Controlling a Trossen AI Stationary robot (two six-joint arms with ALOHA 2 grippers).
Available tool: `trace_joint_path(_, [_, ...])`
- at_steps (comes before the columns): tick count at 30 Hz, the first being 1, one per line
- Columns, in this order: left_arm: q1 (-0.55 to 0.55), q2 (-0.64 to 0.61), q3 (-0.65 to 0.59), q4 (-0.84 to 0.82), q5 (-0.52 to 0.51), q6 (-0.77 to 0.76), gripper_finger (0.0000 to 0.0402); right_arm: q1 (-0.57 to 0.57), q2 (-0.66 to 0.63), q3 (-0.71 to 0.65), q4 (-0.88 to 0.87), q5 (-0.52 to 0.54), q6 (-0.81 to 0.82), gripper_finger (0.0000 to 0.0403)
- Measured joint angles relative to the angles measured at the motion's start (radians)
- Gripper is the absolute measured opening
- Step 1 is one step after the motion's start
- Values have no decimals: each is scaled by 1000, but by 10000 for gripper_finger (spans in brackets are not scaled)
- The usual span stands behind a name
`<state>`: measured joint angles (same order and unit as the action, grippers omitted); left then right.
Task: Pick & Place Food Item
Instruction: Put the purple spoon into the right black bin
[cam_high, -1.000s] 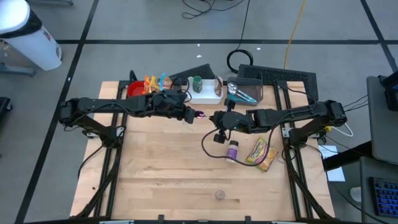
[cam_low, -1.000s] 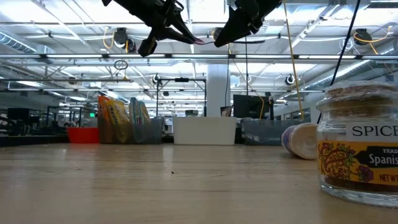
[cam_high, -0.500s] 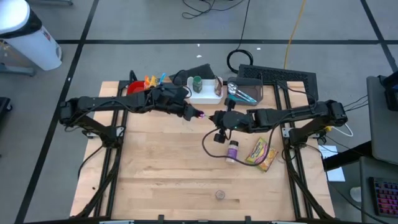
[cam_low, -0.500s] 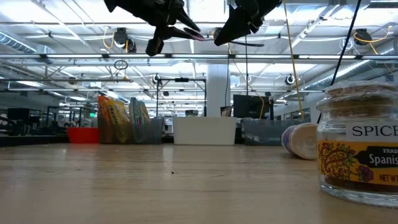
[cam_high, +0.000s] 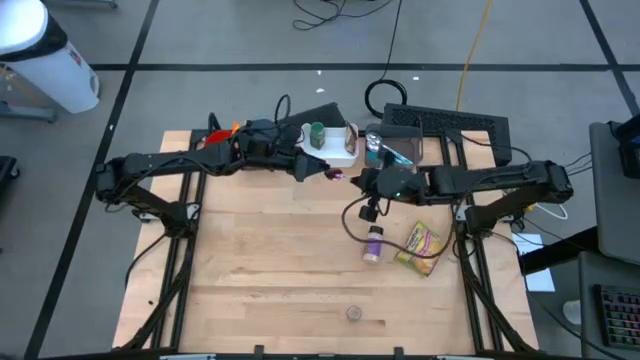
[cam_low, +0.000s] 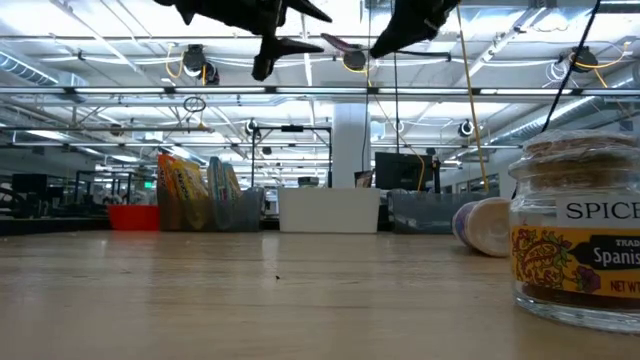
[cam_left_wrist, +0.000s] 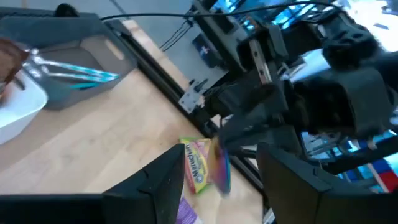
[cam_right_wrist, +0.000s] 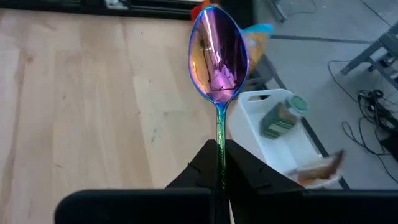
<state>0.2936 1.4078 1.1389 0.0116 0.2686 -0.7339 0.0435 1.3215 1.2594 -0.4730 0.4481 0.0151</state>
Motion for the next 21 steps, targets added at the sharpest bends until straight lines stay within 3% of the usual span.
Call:
trace_joint_path(15, [-3,-7,0,9,43,83,209,-176,-251,1,-87,-12,17,2])
trace_joint_path(18, [-53,-9,-1,63,42,119,209,-259,-284,2,-117,-89,-2,2])
trace_joint_path(21, [-110,-9,-16,222,44,143,209,-364,-293,2,-157,-194,-3,2])
